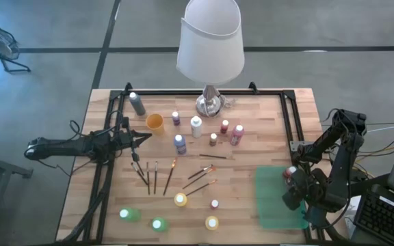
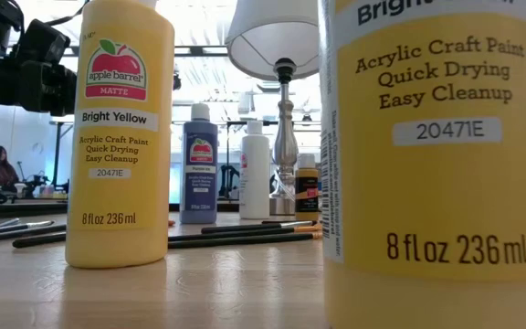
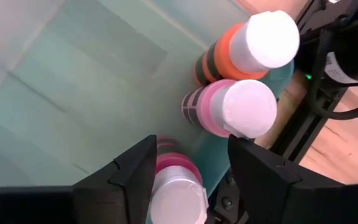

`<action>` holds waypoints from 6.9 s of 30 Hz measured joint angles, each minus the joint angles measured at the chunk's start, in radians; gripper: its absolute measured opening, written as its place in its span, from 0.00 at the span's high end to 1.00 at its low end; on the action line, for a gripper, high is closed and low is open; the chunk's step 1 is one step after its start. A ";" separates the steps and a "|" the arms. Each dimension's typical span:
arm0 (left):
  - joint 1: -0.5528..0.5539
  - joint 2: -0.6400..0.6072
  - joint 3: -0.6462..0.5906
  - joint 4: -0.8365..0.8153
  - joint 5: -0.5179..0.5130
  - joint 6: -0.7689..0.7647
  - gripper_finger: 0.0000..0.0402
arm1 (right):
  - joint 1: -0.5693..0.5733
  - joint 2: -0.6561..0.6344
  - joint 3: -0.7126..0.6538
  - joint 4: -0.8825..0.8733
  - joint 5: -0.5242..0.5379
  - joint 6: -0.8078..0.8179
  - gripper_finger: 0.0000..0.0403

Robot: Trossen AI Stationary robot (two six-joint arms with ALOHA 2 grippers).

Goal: Pick & Place Paint Supplies
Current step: Put the pink paint bottle into the green bin

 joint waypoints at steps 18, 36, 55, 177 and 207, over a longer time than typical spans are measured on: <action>0.001 0.000 0.000 0.000 0.000 0.000 0.97 | 0.000 -0.024 0.183 -0.196 0.035 -0.034 0.57; 0.001 0.000 0.000 0.000 0.000 0.000 0.97 | -0.189 -0.031 0.387 -0.193 0.667 -0.577 0.69; 0.001 0.000 0.000 0.000 0.000 0.000 0.97 | -0.872 -0.034 0.419 0.071 0.451 -1.488 0.70; 0.001 0.000 0.000 0.000 0.000 0.000 0.97 | -1.520 -0.218 0.070 0.711 -0.070 -2.006 0.49; 0.000 0.000 0.000 0.000 0.000 0.000 0.97 | -1.479 -0.215 -0.089 0.803 -0.010 -1.981 0.47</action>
